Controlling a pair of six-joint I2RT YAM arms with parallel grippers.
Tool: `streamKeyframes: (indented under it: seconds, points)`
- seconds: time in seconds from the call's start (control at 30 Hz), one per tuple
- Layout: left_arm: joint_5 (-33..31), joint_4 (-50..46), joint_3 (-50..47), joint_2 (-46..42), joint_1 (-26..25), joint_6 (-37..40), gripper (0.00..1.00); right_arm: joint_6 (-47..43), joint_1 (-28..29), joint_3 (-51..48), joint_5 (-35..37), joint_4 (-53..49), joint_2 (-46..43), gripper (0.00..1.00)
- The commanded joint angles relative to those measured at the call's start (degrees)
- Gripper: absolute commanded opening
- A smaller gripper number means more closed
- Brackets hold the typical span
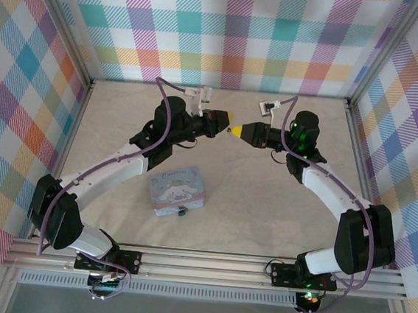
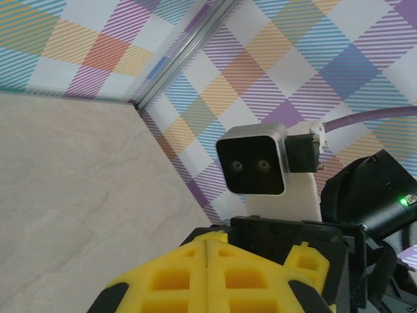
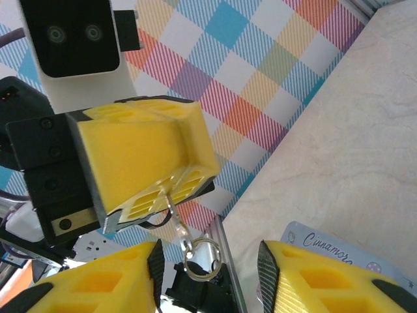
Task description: Unlock a padlock with a key
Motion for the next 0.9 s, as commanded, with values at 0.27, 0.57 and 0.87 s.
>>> streamKeyframes:
  seconds: [0.27,0.57,0.87]
  points:
    - [0.48,2.52,-0.53,0.52,-0.56,0.12,0.00,0.40,1.45,2.45,-2.08,2.60,0.77,0.39]
    - [0.15,2.26,-0.61,0.54,-0.56,0.21,0.00,0.65,2.33,3.24,-2.17,3.11,1.12,0.35]
    - [-0.65,2.17,-0.85,0.10,-0.54,0.22,0.00,0.44,2.61,2.74,-1.52,3.12,1.04,0.26]
